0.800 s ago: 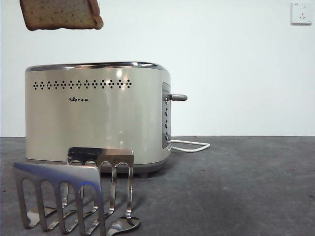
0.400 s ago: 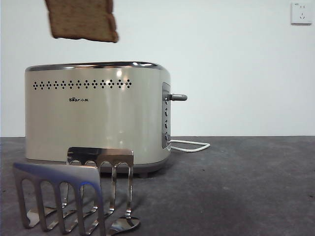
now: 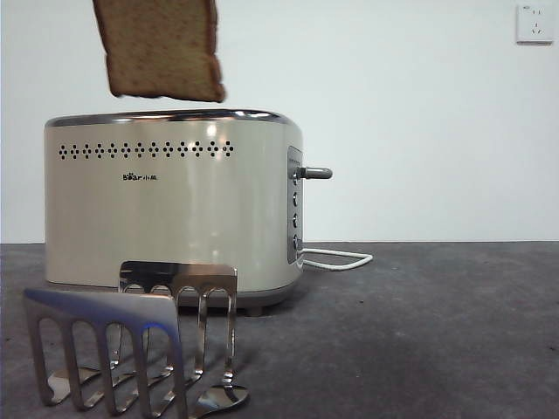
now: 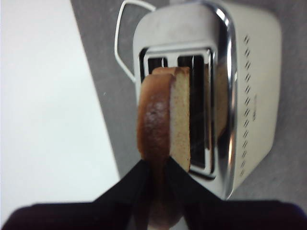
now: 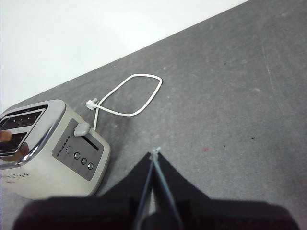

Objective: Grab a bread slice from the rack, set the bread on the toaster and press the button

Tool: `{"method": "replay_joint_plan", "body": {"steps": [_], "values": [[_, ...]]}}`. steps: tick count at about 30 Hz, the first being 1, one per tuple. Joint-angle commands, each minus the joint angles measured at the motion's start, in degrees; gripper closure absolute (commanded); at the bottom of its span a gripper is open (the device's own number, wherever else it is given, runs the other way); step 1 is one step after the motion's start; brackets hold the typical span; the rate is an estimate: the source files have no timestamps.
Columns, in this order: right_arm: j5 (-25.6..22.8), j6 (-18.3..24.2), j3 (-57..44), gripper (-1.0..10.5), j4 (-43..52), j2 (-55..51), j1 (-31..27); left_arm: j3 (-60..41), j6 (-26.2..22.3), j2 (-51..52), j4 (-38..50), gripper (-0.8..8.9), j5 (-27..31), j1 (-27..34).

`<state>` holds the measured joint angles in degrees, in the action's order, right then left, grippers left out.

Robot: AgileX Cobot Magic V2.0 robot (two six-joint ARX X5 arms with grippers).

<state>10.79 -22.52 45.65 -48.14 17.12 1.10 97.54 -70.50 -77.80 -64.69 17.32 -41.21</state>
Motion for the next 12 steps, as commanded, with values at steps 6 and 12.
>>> {"method": "replay_joint_plan", "body": {"steps": [6, 12], "values": [[0.17, 0.11, 0.17, 9.5, 0.26, -0.04, 0.00, 0.20, 1.49, -1.55, 0.48, 8.23, -1.44, 1.68], [0.15, 0.28, 0.17, 9.5, 0.31, -0.04, 0.00, 0.20, 1.73, -1.88, 0.46, 8.22, -3.89, 3.10]]}}
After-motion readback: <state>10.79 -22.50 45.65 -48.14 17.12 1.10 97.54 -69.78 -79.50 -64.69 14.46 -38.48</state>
